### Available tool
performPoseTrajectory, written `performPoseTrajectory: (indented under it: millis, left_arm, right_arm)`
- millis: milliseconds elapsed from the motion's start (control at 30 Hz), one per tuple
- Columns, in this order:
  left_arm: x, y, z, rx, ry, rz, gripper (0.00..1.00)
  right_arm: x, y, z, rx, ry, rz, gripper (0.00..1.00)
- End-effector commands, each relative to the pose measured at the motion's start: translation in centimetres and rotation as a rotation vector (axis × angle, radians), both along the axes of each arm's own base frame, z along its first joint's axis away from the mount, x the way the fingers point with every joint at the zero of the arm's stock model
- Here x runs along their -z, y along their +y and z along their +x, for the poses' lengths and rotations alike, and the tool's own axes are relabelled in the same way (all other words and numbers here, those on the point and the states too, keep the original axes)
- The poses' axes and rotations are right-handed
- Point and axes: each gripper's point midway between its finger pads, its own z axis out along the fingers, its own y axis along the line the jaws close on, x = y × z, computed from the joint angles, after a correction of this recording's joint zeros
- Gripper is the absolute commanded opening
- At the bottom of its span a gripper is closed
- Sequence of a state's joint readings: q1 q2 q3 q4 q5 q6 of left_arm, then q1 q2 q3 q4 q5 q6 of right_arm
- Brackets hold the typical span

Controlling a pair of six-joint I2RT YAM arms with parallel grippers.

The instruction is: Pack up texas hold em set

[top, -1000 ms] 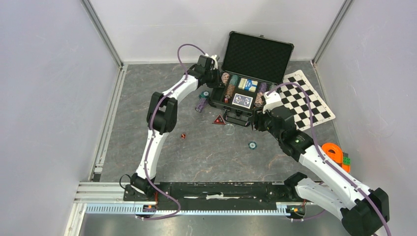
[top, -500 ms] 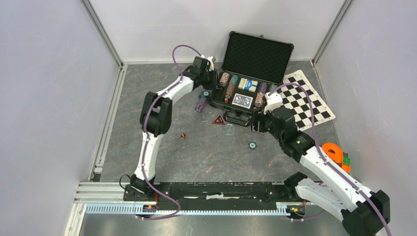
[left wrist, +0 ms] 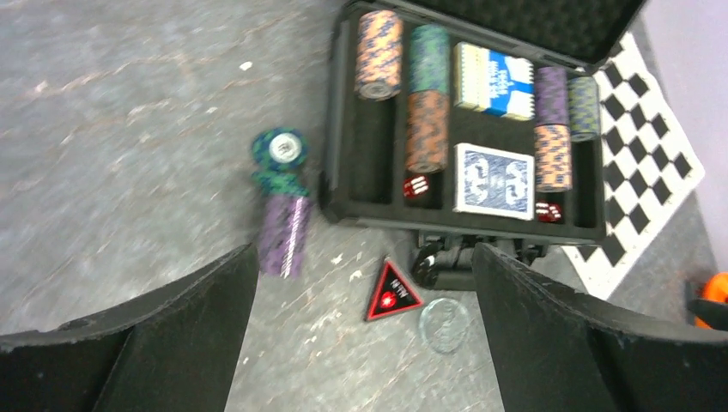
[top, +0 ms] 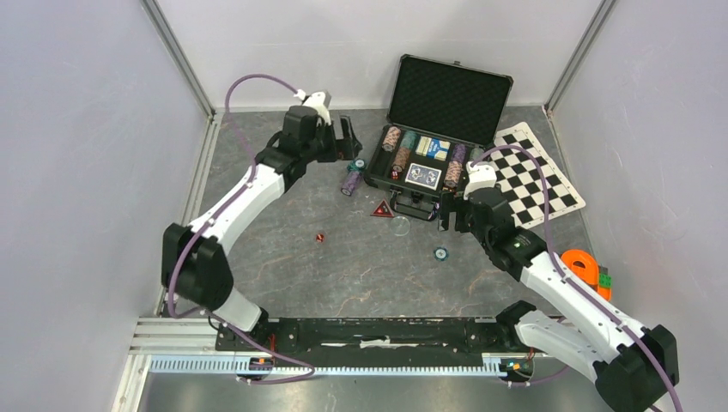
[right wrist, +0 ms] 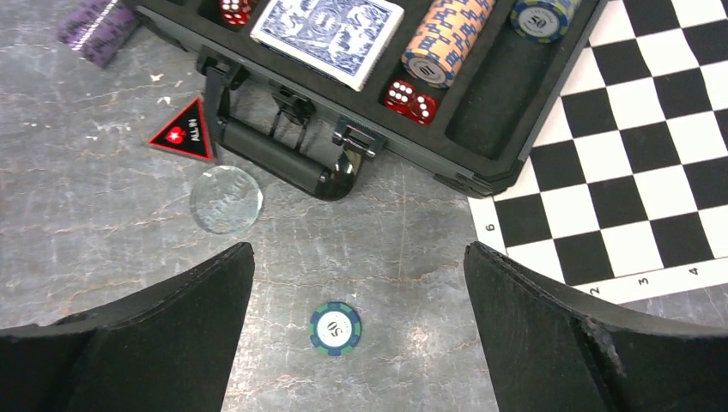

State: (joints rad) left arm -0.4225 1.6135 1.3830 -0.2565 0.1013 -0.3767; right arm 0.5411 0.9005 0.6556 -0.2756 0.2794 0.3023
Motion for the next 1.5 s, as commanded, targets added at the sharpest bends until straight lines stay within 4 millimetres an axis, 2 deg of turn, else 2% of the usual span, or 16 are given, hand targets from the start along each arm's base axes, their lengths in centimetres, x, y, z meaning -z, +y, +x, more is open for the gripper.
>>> performPoseTrajectory:
  millis: [0,100,233,367,567,767,1000,1167,1467]
  left_arm:
    - [0.5,4.7,-0.4,-0.245,-0.025,-0.013,1.00]
    - [1.7,7.0,-0.5,-0.348,0.034,-0.052,1.00]
    - [3.9,7.6,-0.2,-0.413,0.205,-0.217,1.00]
    - [4.7,5.7,0.4,-0.433,0.298,-0.378,1.00]
    - [7.3,6.4,1.9,-0.623,0.486,-0.339,1.00]
    - [10.5,4.9,3.9,-0.726,0.655,-0.403,1.00]
    - [12.9,3.3,6.0,-0.774,0.744,-0.485,0.99]
    - [14.5,2.5,7.2,-0.792,0.784,-0.517,0.95]
    - [16.3,1.0,8.5,-0.815,0.847,-0.580,0.92]
  right_arm:
    - [0.4,-1.2,0.5,0.084,0.010,-0.026,0.98]
    - [0.5,-1.2,0.5,0.083,0.005,-0.025,0.98]
    - [0.4,-1.2,0.5,0.086,-0.016,-0.009,0.98]
    - [0.1,-1.1,0.5,0.078,-0.028,0.000,0.98]
    - [-0.2,-1.3,0.4,0.076,-0.047,0.000,0.98]
    - [-0.2,-1.3,0.3,0.073,-0.057,0.006,0.98]
    - [-0.5,-1.6,0.3,0.080,-0.071,-0.005,0.98]
    - [-0.8,-1.9,0.4,0.092,-0.085,-0.016,0.98]
    - [-1.1,-2.5,0.6,0.108,-0.104,-0.038,0.98]
